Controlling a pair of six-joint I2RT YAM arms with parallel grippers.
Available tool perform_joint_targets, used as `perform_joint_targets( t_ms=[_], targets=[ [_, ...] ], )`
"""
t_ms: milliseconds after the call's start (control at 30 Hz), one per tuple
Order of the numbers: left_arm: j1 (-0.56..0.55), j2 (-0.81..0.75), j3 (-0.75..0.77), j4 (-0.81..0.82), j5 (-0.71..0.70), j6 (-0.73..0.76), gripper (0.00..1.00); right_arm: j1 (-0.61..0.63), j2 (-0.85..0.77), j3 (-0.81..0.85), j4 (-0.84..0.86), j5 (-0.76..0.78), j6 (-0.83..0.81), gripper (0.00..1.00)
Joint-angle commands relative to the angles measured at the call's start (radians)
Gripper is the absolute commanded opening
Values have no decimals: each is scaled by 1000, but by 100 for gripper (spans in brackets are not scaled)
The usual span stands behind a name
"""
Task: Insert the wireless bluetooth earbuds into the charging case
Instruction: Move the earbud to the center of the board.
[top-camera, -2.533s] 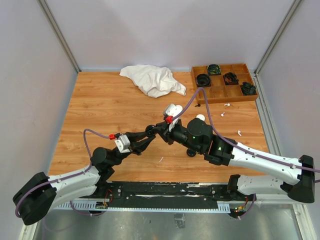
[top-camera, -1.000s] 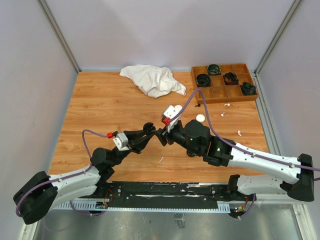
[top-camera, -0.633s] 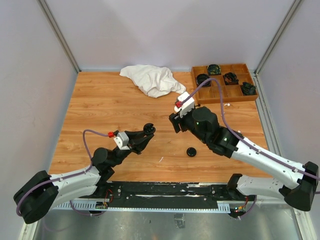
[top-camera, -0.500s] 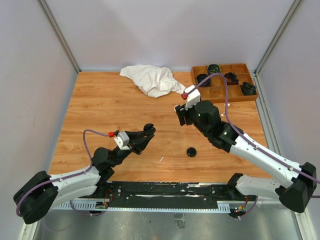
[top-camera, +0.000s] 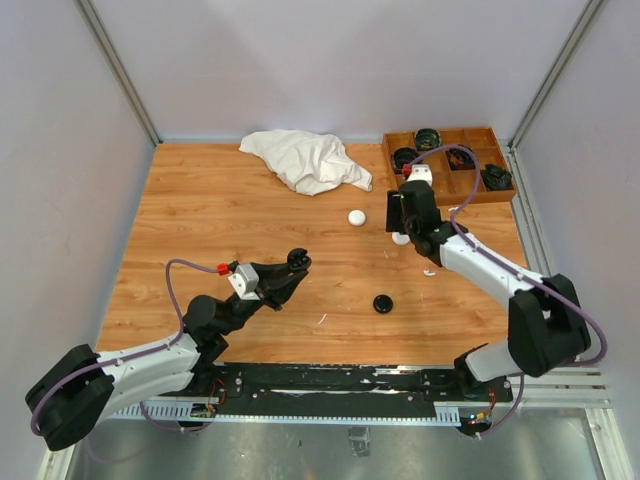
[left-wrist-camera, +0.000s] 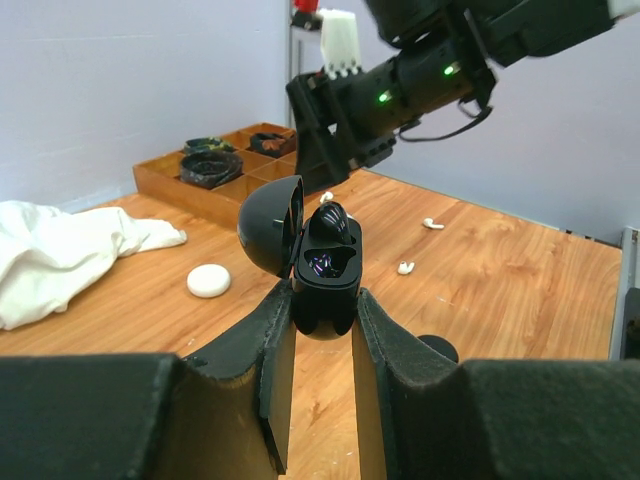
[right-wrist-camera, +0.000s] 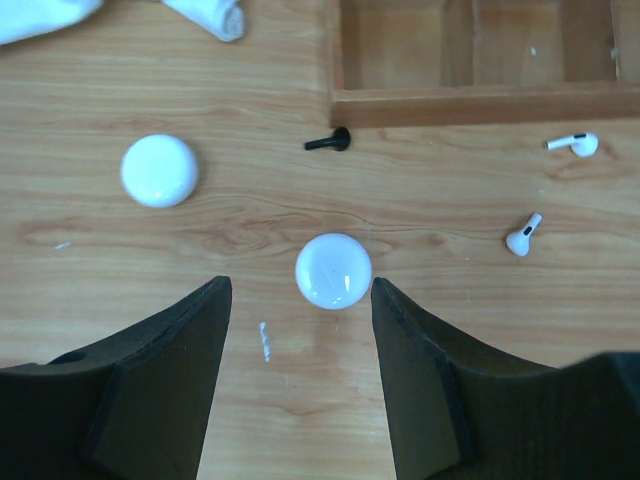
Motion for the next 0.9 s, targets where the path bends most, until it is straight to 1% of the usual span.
perform_joint_targets(
  t_ms=[0, 167, 433, 667, 867],
  targets=[
    [-2, -4, -12, 18, 10, -15, 0, -62, 111, -9, 119, 50, 164, 59],
    [-1, -7, -19, 21, 8, -27, 0, -101, 250, 12, 246, 57, 249, 56],
    [-1, -9, -24, 9, 7, -29, 0, -127, 432, 94, 352, 94, 302, 50],
    [-1, -6, -23, -2, -2, -11, 0, -140, 537, 173, 370, 127, 302, 46],
    [-1, -11, -21, -11, -5, -8, 0, -144, 598, 230, 326, 131, 312, 44]
  ],
)
